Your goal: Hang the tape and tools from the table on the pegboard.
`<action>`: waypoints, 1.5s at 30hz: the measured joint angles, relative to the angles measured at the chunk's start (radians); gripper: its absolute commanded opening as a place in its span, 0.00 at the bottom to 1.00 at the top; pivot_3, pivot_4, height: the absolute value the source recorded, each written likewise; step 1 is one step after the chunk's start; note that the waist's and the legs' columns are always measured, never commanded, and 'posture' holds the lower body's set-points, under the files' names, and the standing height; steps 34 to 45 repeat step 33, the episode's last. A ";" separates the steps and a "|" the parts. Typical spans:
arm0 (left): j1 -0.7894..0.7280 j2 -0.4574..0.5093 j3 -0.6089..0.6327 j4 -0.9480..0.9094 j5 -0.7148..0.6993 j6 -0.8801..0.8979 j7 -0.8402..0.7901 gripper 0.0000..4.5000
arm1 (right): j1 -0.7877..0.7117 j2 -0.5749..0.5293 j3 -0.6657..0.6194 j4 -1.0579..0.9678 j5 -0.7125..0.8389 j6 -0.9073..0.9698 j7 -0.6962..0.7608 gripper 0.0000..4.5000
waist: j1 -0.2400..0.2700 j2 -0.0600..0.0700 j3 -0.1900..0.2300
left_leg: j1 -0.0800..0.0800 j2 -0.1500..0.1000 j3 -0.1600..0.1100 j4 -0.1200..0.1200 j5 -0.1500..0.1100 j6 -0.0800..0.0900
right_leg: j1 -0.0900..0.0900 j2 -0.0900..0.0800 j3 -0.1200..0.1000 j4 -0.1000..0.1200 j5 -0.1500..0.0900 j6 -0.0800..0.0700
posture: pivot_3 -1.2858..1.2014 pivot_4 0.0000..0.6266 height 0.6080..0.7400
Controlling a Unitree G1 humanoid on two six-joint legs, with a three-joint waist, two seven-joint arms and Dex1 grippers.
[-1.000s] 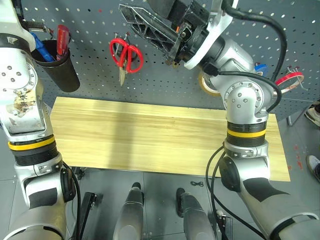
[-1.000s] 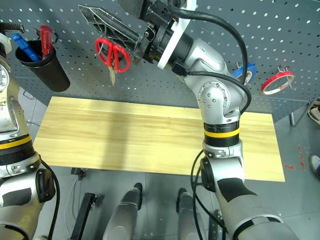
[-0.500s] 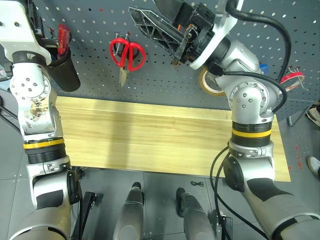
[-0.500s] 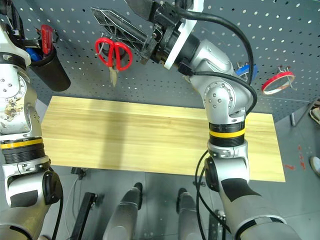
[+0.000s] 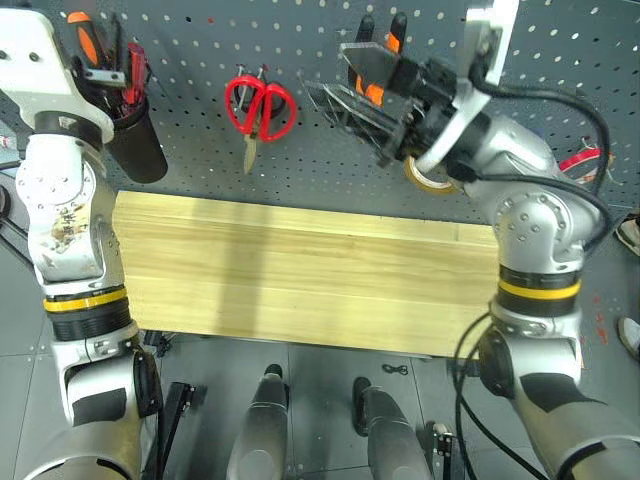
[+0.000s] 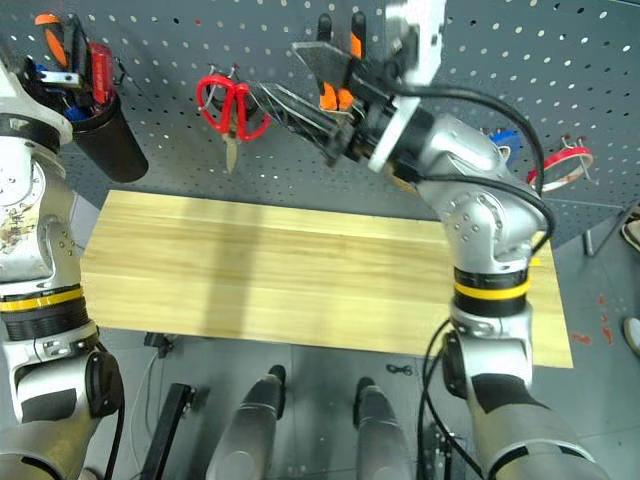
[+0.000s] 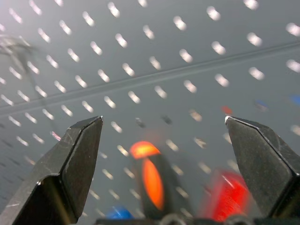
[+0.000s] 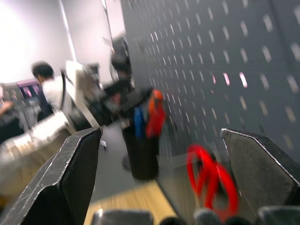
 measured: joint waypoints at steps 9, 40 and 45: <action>0.351 0.111 -0.070 -0.426 -0.544 0.573 -0.283 0.99 | 0.319 -0.168 0.107 -0.201 -0.073 0.024 0.055 1.00 | -0.019 -0.001 -0.004 | 0.007 0.000 0.000 0.002 0.000 0.000 | 0.003 0.000 0.000 0.001 0.000 0.000 | 0.62 0.46 1.00; 0.510 -0.126 -0.608 0.087 0.018 0.120 -0.443 0.99 | 0.812 -0.033 0.189 0.020 -0.526 -0.160 -0.340 1.00 | -0.075 -0.001 -0.047 | 0.009 0.000 0.002 0.002 0.011 0.003 | 0.008 0.000 0.003 -0.005 0.005 0.007 | 0.59 0.44 1.00; 0.510 -0.126 -0.608 0.087 0.018 0.120 -0.443 0.99 | 0.812 -0.033 0.189 0.020 -0.526 -0.160 -0.340 1.00 | -0.075 -0.001 -0.047 | 0.009 0.000 0.002 0.002 0.011 0.003 | 0.008 0.000 0.003 -0.005 0.005 0.007 | 0.59 0.44 1.00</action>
